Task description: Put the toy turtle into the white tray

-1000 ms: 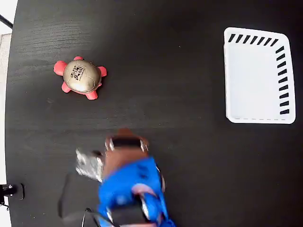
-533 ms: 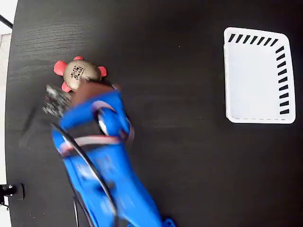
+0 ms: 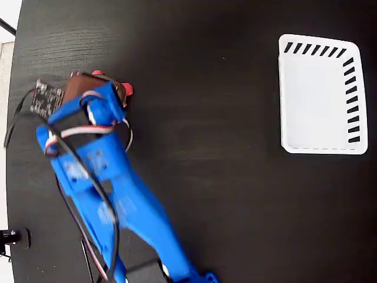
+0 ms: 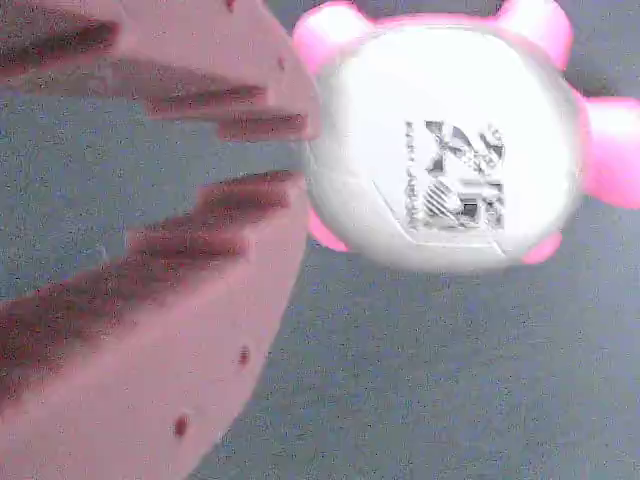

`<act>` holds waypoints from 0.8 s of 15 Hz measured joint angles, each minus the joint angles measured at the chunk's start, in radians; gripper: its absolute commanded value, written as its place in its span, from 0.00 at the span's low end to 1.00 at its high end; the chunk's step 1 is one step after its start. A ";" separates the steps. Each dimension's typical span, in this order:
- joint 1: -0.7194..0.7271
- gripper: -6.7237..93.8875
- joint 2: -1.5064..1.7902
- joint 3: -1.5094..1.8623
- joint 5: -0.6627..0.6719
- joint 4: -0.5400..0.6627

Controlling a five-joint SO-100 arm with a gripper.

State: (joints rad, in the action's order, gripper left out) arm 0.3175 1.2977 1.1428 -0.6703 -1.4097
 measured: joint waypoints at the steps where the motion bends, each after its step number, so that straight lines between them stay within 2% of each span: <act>1: 0.002 0.06 -0.035 -0.028 -0.005 -0.011; 9: 0.026 0.07 -0.198 -0.242 -0.023 -0.121; 10: 0.026 0.10 -0.216 -0.265 -0.023 -0.135; 11: 0.026 0.22 -0.235 -0.282 -0.023 -0.152; 12: 0.026 0.29 -0.245 -0.293 -0.023 -0.156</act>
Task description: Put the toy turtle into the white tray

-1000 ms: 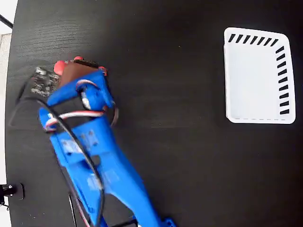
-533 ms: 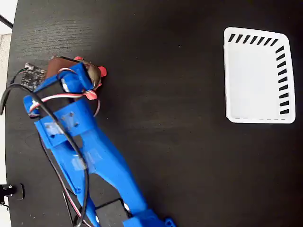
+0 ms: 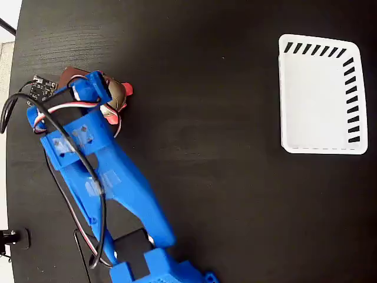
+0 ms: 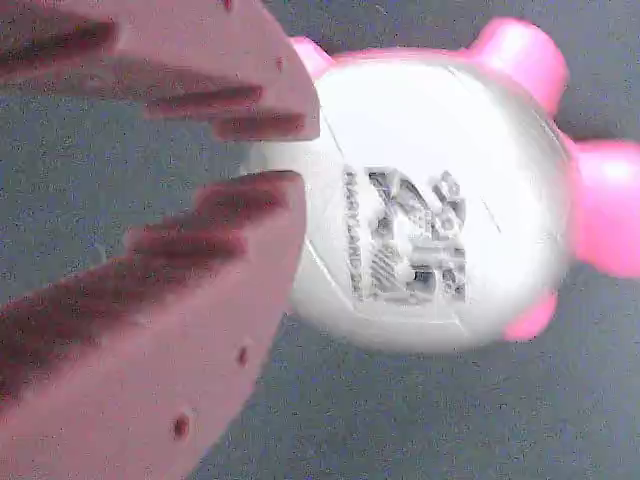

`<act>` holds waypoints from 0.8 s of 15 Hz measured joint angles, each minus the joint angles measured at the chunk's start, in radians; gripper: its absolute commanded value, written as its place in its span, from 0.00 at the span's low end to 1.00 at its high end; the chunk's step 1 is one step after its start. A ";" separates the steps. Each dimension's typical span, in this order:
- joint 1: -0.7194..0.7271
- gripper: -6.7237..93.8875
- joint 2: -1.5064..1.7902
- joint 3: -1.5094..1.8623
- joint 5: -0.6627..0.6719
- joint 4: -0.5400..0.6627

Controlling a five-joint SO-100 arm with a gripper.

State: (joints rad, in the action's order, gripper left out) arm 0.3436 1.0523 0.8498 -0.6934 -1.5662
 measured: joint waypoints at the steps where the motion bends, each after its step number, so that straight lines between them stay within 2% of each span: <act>1: 0.003 0.34 -0.008 -0.002 0.000 0.000; 8: 0.014 0.52 -0.054 -0.043 0.000 0.000; 12: 0.025 0.60 -0.095 -0.069 0.000 -0.063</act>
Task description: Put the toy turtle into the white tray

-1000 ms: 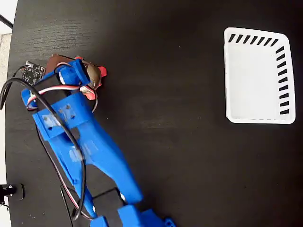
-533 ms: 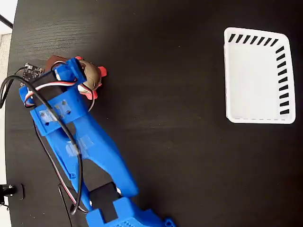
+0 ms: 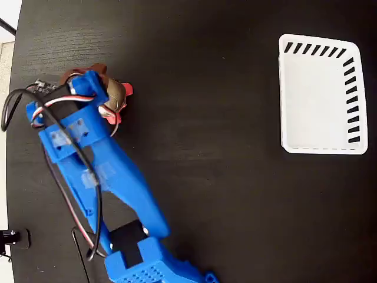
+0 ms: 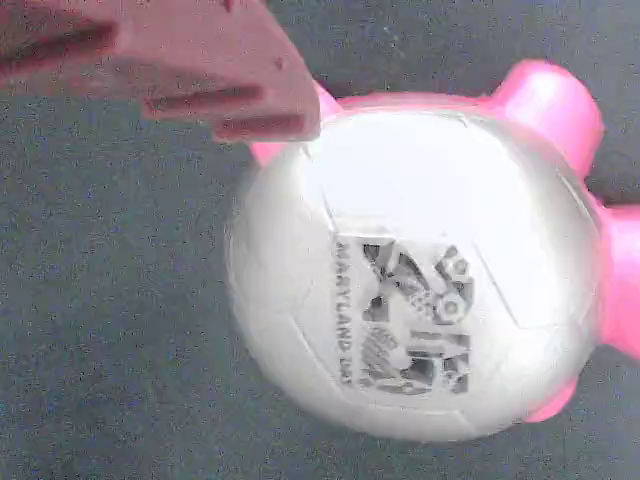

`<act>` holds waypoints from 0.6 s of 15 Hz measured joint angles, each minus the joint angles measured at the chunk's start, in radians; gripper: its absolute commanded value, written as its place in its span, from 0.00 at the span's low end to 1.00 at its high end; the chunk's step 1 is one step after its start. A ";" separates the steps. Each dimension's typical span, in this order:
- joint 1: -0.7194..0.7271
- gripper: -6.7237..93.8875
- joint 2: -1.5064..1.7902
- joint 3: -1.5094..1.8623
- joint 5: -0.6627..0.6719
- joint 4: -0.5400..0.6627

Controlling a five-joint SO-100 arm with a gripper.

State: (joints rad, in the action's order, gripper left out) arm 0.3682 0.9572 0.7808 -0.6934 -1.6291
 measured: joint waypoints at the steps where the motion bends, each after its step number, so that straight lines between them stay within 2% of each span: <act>1: 0.011 0.63 -0.008 -0.008 0.000 -0.006; 9: 0.009 0.65 -0.089 -0.017 0.011 -0.018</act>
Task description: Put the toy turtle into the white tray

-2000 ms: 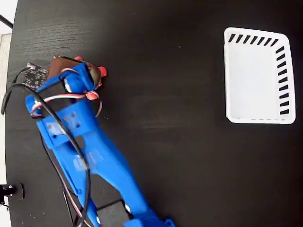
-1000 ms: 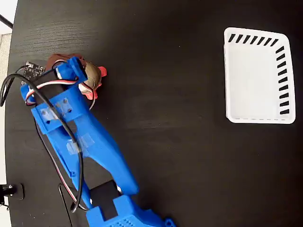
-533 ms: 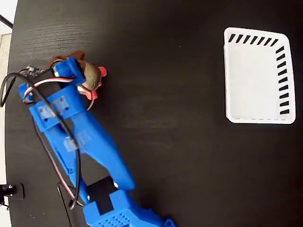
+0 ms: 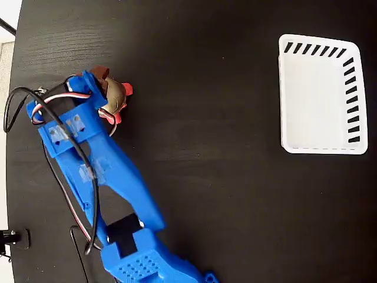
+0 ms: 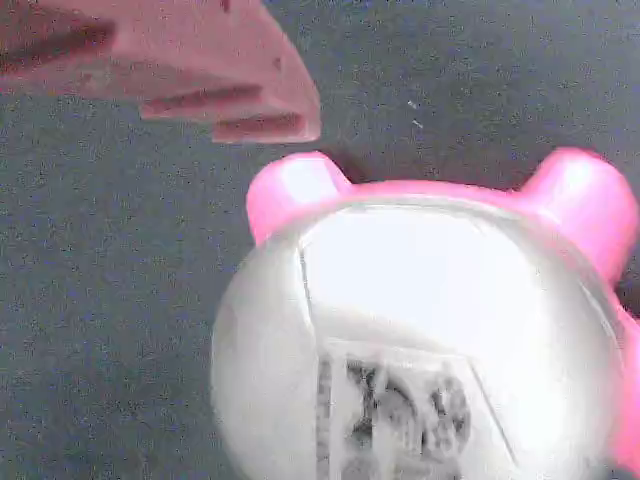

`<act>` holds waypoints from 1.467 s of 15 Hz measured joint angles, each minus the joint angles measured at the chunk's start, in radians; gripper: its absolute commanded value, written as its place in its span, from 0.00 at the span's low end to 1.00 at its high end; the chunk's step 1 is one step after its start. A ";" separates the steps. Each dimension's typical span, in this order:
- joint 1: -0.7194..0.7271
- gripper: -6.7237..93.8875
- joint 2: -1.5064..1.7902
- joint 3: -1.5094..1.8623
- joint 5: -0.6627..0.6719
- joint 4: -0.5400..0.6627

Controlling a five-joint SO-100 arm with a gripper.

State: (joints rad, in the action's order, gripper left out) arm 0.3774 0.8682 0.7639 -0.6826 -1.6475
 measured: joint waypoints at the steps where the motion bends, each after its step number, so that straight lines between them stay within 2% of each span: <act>1: 0.000 0.65 -0.017 -0.011 0.000 0.002; 18: -0.011 0.65 -0.196 -0.137 0.000 -0.005; 22: -0.011 0.61 -0.227 -0.169 0.000 0.005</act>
State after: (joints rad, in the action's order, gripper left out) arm 0.3666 0.6412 0.5952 -0.6826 -1.6429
